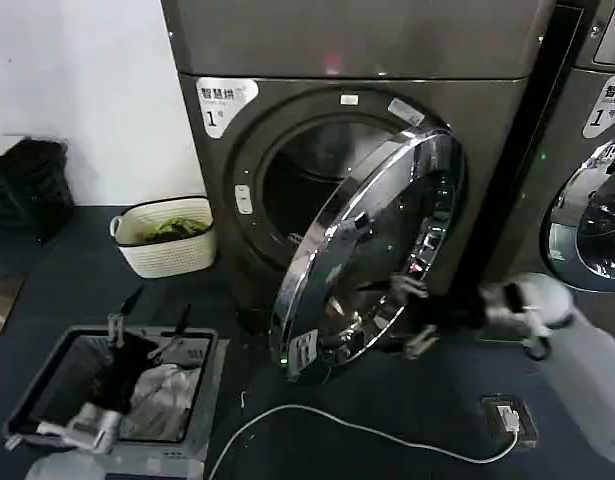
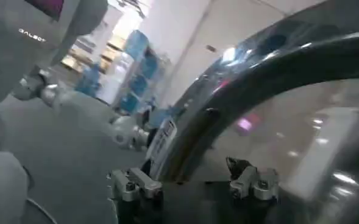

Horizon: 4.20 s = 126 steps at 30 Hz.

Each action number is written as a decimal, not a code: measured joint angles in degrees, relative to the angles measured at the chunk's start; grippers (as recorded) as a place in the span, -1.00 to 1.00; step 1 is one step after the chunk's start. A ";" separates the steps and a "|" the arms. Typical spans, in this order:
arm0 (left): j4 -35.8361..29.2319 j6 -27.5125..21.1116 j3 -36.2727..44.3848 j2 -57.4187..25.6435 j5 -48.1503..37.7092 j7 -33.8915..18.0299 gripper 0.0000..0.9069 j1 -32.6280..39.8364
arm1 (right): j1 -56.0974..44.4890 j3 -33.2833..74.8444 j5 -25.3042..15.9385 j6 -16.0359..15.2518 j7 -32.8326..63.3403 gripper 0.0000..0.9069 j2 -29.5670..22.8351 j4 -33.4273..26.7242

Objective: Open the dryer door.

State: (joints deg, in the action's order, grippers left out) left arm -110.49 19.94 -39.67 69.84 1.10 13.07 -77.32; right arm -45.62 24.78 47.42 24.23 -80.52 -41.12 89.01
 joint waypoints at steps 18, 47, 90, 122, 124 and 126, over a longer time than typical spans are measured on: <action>7.61 -0.27 16.22 -3.68 -0.89 1.88 1.00 15.63 | -36.90 44.46 -9.80 5.48 27.36 1.00 -8.45 6.83; 16.23 1.38 38.31 0.99 -0.70 2.38 1.00 32.20 | -48.43 82.75 -38.80 -13.65 89.57 1.00 -28.21 5.56; 43.25 3.60 57.39 22.36 1.06 2.16 1.00 54.44 | -55.51 103.50 -42.28 -13.37 100.85 1.00 -22.63 -14.68; 30.81 4.15 55.99 13.73 3.66 2.00 1.00 46.55 | -57.13 106.36 -42.51 -13.05 95.80 1.00 -18.31 -23.74; 27.94 4.67 55.62 9.29 4.05 1.95 1.00 45.07 | -56.73 105.87 -42.53 -13.03 95.59 1.00 -18.25 -23.46; 25.26 5.46 55.19 5.17 4.96 1.92 1.00 43.73 | -56.45 105.54 -42.60 -13.04 95.46 1.00 -18.27 -23.09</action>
State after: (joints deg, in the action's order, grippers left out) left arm -85.23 25.40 15.52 75.01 6.06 14.99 -33.60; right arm -102.07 130.32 4.82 11.19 14.94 -59.40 65.92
